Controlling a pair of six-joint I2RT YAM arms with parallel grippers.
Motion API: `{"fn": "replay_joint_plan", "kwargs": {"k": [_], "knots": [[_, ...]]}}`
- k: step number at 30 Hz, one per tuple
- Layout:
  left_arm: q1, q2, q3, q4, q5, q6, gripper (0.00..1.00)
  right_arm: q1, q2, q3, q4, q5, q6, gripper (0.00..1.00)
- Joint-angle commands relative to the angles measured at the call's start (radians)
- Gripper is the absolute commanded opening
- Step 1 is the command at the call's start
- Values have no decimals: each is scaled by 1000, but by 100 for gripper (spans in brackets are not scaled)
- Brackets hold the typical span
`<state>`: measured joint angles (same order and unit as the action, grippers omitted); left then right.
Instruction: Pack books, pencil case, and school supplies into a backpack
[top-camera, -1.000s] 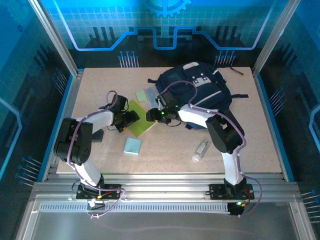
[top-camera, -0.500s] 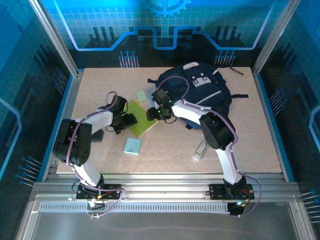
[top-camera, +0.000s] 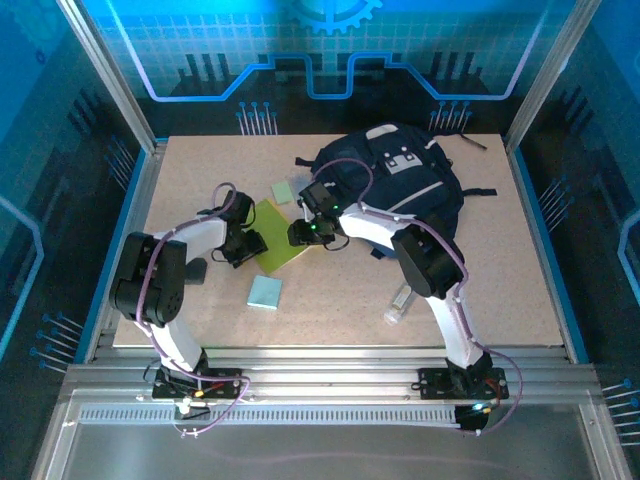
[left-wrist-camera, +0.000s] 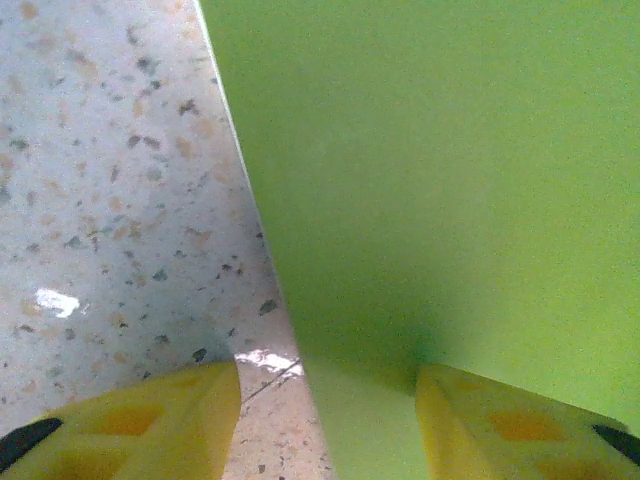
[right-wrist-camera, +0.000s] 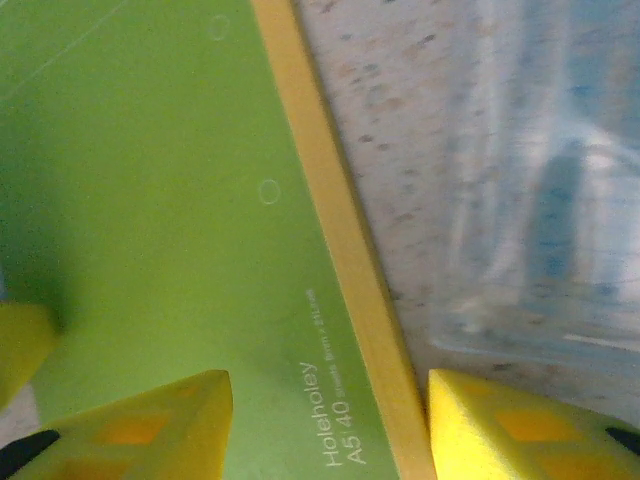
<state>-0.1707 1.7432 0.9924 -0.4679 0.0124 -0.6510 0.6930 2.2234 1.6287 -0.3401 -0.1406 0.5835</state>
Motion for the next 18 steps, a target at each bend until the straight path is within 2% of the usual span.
{"fn": "replay_joint_plan", "kwargs": {"k": [1,9,18], "knots": [[-12,78,-30,46,96,-7,45,14,-10,-38,90,-189,67,54],[-19,81,-39,56,109,-14,43,-19,-49,-83,295,-421,201,53],[-27,93,-40,73,112,-22,43,-32,-29,-145,495,-524,342,49]]}}
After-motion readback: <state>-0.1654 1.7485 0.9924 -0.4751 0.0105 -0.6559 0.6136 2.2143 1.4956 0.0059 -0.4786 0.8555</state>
